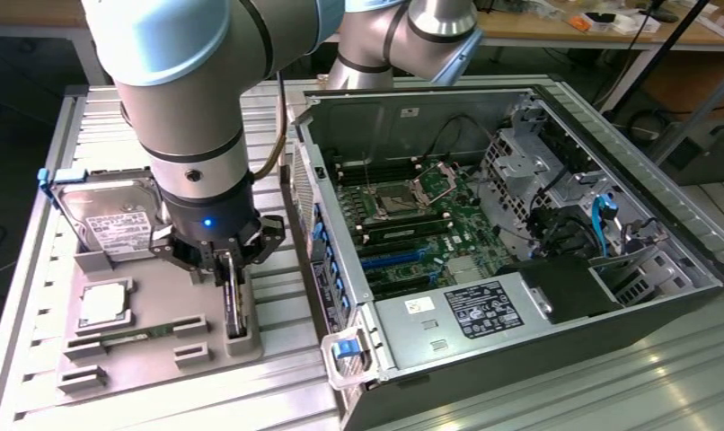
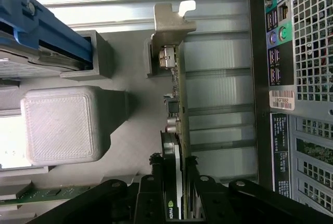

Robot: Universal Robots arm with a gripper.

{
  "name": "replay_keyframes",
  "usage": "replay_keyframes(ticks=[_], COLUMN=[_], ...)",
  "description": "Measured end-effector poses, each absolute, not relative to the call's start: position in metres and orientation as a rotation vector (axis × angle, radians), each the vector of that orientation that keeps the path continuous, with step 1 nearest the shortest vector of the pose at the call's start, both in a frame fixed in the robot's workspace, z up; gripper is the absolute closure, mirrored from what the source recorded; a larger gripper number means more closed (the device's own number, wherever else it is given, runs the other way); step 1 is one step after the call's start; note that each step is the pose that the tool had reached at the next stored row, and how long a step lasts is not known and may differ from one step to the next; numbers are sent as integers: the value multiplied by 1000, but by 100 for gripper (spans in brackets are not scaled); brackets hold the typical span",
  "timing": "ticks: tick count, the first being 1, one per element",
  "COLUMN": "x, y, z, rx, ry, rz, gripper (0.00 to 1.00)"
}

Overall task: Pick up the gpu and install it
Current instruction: 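Pick up the gpu and move the gpu toward the slot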

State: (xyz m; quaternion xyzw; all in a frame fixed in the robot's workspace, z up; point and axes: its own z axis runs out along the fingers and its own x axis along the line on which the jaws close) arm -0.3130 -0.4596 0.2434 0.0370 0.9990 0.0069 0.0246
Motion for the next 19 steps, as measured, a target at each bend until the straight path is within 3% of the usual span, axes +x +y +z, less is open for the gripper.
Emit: replay_keyframes(ticks=[19], x=[-313], y=[-460], z=[244], rx=[115], ry=[3090], rz=[21], gripper=[73])
